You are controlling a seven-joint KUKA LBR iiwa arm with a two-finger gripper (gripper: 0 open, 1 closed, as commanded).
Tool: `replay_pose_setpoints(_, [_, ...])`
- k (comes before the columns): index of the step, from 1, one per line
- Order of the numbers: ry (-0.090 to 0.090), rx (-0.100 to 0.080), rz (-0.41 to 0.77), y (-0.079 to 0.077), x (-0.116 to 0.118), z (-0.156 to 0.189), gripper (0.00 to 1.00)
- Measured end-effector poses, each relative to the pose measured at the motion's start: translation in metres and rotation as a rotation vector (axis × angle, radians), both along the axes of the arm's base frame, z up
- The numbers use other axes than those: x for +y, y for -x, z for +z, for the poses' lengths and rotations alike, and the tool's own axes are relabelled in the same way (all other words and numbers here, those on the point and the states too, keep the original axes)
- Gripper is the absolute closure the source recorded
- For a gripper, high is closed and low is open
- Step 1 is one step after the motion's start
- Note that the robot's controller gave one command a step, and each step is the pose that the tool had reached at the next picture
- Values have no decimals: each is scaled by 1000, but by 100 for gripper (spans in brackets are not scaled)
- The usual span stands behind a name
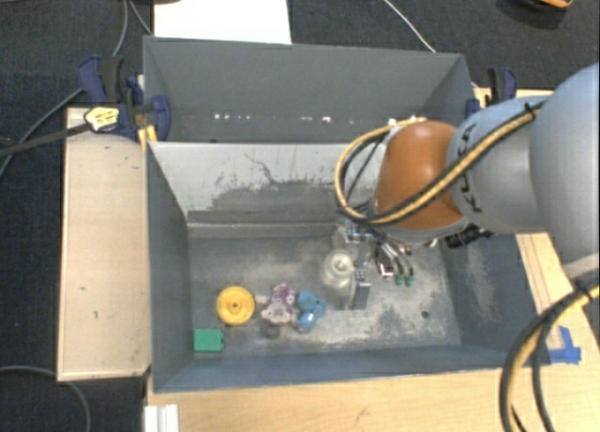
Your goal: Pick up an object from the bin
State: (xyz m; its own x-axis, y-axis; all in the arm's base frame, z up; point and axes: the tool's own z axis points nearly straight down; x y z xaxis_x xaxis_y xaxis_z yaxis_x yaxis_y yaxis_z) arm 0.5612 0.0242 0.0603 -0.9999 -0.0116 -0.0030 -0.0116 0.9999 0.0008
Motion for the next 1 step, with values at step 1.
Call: replay_pose_setpoints(1, [-2, -6, -113, 16, 10, 11, 100])
